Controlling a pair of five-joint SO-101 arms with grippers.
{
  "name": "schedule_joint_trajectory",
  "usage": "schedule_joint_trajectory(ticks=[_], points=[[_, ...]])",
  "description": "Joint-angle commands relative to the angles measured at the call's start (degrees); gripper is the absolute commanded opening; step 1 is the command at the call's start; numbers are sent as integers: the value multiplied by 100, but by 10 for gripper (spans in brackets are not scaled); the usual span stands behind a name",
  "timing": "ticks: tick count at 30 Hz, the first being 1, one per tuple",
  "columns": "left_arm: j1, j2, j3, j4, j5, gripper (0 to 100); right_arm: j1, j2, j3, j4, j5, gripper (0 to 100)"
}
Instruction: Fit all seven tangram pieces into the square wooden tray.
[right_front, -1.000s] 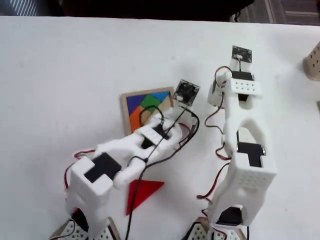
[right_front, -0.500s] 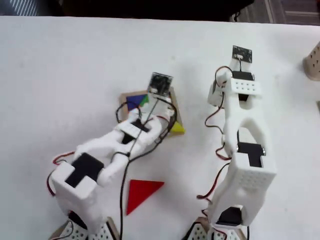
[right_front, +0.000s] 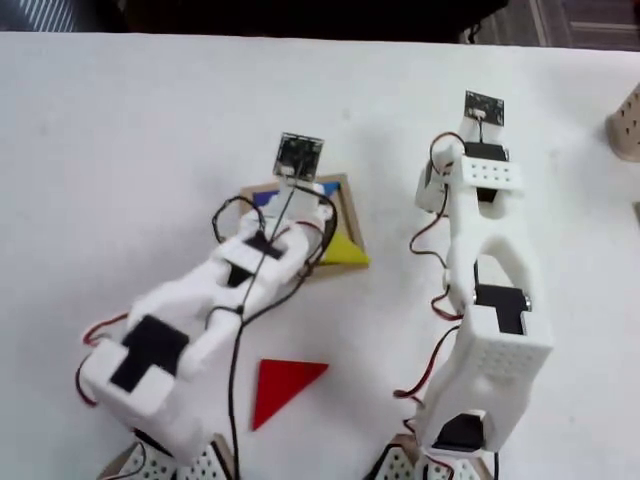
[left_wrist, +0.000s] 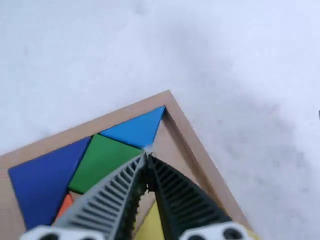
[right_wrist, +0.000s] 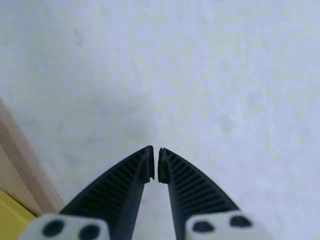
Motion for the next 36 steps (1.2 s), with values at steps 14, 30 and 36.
schedule_joint_trajectory(ticks=[14,30,36], points=[[1314,470,-431,18,-18,23,-31,-136,-62,-84,79,19],[198,171,-475,756,-26,23,-40,-136,-62,-84,88,19],[242,-497,-158,756,-26,23,-40,-136,-53,-84,237,19]])
